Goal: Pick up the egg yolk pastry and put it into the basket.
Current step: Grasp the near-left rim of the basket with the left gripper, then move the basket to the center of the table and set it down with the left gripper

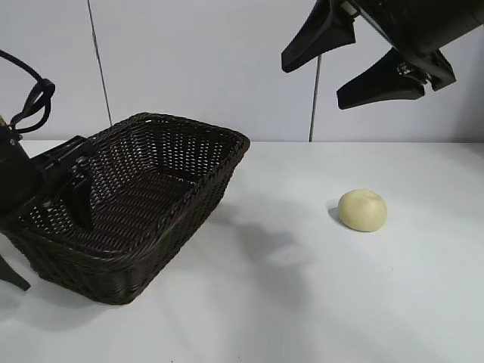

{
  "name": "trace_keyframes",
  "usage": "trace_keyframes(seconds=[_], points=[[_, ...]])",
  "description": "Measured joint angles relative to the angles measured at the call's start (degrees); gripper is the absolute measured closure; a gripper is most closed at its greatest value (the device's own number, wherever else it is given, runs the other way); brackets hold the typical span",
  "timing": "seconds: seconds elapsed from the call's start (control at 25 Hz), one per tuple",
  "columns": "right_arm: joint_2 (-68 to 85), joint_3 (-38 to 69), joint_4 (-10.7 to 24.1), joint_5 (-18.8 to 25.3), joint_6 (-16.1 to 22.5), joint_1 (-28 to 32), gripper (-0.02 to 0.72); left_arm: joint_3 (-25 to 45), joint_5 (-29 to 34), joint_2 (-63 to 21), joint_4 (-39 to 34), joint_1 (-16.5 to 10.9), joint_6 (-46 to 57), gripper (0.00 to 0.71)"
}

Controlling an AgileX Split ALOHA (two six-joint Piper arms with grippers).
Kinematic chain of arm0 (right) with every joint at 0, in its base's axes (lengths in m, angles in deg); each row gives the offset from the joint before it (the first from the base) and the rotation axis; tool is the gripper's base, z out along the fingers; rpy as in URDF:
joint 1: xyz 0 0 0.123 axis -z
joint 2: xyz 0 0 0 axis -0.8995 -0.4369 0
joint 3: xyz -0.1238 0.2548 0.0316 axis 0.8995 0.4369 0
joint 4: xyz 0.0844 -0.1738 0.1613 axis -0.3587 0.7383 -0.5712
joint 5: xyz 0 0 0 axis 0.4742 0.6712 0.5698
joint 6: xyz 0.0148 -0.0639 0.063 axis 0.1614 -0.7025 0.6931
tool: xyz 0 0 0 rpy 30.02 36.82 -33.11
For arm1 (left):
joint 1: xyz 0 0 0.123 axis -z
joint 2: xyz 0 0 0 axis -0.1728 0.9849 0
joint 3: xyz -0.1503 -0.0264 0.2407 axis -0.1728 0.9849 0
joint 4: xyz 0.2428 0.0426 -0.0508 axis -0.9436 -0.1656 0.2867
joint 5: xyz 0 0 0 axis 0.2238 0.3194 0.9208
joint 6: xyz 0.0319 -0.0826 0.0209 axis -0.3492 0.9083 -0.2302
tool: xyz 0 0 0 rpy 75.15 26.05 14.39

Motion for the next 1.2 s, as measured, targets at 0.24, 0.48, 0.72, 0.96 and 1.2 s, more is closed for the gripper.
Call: trace_keyframes(seconds=[0.24,0.48,0.72,0.96,1.2], points=[[0.0,0.0,0.0,0.0,0.0,0.0,0.125,0.0,-0.2,0.1,0.1,0.0,0.5,0.516],[0.0,0.0,0.0,0.0,0.0,0.0,0.125,0.0,-1.0,0.1,0.7,0.2,2.2,0.610],[0.0,0.0,0.0,0.0,0.0,0.0,0.125,0.0,-0.8,0.1,0.7,0.2,2.2,0.610],[0.0,0.0,0.2,0.0,0.0,0.0,0.125,-2.9,1.5,0.1,3.5,-0.3,-3.4,0.611],[0.0,0.0,0.4,0.0,0.0,0.0,0.125,-5.6,5.5,0.5,11.4,-4.2,-20.0,0.611]])
